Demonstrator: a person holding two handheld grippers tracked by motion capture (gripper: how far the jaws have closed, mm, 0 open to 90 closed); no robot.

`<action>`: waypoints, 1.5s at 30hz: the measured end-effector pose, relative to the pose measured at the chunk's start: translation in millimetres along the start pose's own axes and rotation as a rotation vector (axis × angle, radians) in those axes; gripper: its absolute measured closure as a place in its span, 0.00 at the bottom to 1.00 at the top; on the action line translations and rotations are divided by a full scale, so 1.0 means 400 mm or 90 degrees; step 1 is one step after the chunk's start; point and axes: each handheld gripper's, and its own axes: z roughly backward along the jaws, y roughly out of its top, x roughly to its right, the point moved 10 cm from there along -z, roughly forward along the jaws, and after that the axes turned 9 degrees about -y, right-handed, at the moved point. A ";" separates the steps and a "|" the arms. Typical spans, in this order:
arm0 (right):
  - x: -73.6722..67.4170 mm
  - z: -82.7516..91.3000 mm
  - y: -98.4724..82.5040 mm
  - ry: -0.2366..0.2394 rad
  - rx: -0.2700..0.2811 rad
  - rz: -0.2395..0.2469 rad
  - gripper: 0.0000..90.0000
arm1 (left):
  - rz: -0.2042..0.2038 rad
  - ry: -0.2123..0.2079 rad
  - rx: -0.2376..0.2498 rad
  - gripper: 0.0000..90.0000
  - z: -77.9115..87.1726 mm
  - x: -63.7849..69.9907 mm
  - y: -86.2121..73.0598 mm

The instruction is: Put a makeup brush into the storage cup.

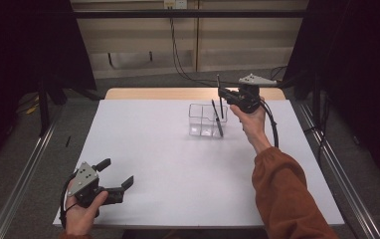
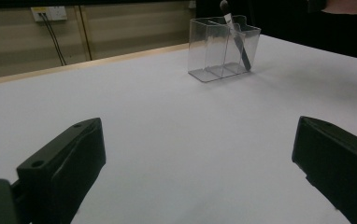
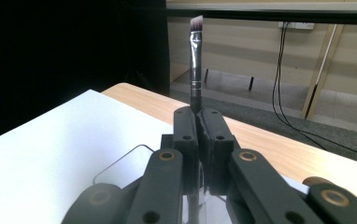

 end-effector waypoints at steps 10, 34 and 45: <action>0.000 -0.018 -0.029 -0.009 -0.013 -0.005 0.96 | 0.002 -0.003 -0.001 0.03 0.000 0.000 -0.002; 0.009 -0.019 -0.115 -0.012 -0.035 -0.032 0.96 | -0.002 -0.003 -0.005 0.03 -0.001 0.003 -0.003; 0.017 -0.015 -0.137 -0.013 -0.043 -0.034 0.96 | -0.002 -0.003 -0.006 0.03 -0.002 0.002 -0.003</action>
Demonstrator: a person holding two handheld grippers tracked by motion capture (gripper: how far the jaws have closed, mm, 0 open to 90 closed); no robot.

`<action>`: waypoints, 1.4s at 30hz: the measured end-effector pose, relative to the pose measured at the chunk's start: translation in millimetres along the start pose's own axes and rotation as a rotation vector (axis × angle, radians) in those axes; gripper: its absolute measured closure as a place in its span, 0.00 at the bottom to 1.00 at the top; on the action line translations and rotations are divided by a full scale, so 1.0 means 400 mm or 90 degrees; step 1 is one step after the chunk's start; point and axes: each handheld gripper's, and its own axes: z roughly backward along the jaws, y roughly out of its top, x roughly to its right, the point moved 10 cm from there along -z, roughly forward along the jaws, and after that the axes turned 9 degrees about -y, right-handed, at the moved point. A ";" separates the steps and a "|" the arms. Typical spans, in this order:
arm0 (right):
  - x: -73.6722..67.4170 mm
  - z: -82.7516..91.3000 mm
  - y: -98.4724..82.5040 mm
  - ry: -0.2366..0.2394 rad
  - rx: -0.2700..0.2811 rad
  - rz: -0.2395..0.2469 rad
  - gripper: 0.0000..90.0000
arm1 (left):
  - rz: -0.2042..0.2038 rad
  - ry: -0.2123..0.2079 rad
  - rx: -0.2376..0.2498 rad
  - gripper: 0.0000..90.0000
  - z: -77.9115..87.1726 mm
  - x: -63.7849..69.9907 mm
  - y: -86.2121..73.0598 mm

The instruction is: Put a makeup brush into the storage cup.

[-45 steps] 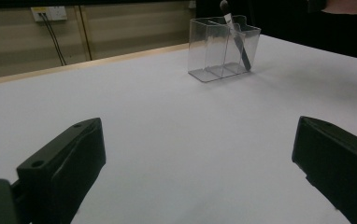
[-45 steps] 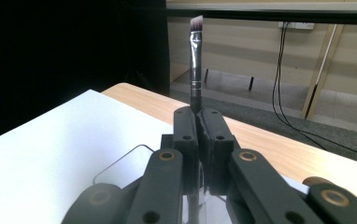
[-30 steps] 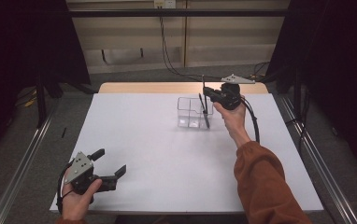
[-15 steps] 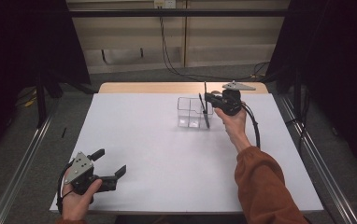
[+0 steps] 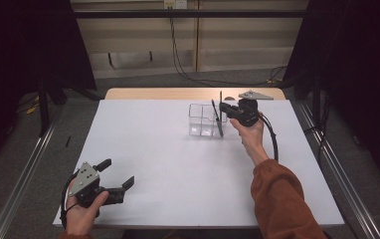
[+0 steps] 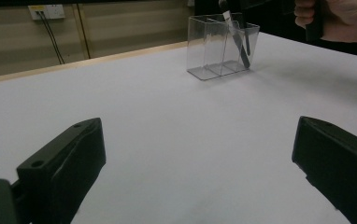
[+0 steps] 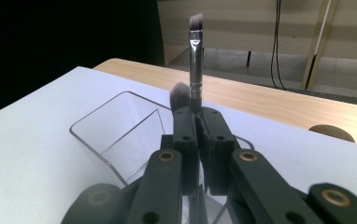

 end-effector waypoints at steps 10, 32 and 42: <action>0.008 0.001 -0.008 -0.003 0.003 -0.012 0.91 | 0.000 0.002 0.007 0.03 0.002 0.001 0.004; 0.006 0.028 -0.010 0.014 0.015 0.010 0.26 | 0.008 0.000 0.001 0.03 -0.013 -0.006 0.003; 0.006 0.053 -0.008 0.025 0.030 0.030 0.11 | 0.009 0.003 0.001 0.03 -0.017 -0.013 0.003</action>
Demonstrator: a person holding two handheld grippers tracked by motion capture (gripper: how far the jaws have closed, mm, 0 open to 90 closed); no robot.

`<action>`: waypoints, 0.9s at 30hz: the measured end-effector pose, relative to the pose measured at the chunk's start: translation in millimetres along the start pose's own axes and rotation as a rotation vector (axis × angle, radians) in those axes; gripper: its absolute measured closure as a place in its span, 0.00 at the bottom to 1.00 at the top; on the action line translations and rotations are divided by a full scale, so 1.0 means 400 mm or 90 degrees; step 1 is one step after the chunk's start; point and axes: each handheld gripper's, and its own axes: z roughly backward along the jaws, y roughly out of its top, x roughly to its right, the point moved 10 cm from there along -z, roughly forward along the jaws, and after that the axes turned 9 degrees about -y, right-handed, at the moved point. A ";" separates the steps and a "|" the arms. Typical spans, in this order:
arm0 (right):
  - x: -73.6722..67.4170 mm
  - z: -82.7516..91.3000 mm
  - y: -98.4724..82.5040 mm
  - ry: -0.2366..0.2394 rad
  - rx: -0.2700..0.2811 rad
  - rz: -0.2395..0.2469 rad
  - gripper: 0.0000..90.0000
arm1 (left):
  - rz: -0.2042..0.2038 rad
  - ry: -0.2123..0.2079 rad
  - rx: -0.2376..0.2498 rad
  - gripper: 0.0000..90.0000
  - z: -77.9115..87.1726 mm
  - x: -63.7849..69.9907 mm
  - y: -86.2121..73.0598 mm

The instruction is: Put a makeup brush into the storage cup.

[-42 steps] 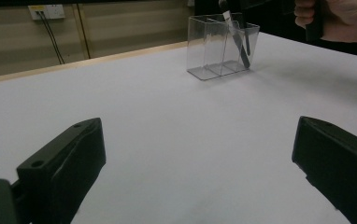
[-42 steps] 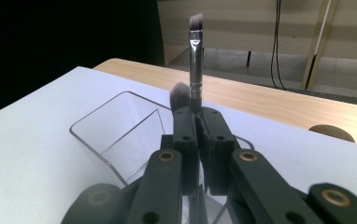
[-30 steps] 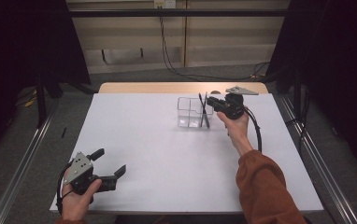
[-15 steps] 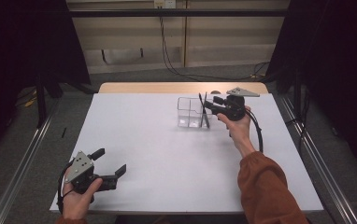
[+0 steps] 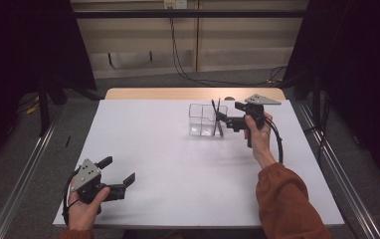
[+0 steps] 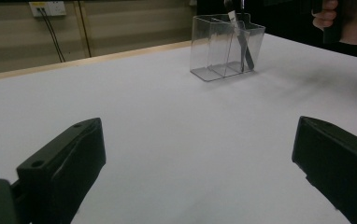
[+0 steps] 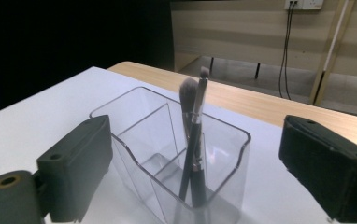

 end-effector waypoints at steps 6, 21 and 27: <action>0.006 0.023 -0.015 -0.024 0.000 0.009 0.08 | -0.002 0.000 0.006 0.03 0.008 0.004 0.002; 0.007 0.074 -0.042 -0.053 0.014 0.011 0.04 | -0.006 -0.003 0.011 0.03 0.014 0.008 0.004; 0.003 0.106 -0.047 -0.055 0.019 0.019 0.03 | -0.005 -0.002 0.012 0.03 0.015 0.008 0.005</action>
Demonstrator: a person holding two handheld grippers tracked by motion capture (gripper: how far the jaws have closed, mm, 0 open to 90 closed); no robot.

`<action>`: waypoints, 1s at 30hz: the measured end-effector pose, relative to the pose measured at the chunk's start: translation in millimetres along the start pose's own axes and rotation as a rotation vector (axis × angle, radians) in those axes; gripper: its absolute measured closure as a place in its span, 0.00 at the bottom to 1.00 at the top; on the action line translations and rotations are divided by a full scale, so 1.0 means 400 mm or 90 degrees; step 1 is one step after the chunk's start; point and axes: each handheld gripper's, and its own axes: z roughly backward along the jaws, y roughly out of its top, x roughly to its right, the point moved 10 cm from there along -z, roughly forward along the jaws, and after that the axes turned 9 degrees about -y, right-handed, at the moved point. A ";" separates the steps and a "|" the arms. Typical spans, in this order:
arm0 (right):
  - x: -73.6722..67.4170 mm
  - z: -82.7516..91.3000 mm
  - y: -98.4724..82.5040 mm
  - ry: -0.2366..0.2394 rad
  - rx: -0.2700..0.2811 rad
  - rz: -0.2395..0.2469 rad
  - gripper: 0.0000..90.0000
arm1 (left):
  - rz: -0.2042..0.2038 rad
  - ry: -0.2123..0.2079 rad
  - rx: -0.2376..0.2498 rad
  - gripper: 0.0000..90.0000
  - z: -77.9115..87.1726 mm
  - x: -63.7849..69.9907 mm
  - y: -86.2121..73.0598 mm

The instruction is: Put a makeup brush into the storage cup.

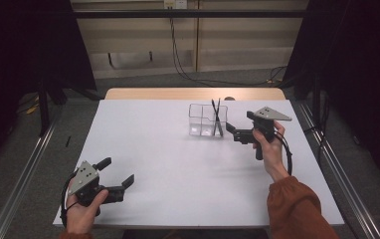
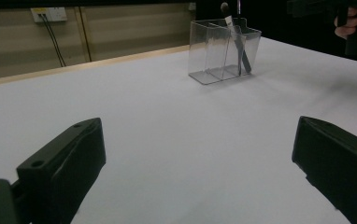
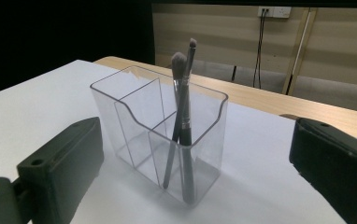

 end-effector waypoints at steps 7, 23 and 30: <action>0.002 0.036 -0.018 -0.011 -0.004 0.013 0.02 | -0.006 -0.002 -0.002 0.03 -0.001 0.003 0.001; 0.004 0.111 -0.047 -0.018 0.008 0.017 0.02 | -0.003 0.002 0.003 0.03 0.005 0.001 0.005; 0.002 0.148 -0.058 -0.016 0.013 0.011 0.01 | -0.004 0.000 0.005 0.03 0.005 0.006 0.007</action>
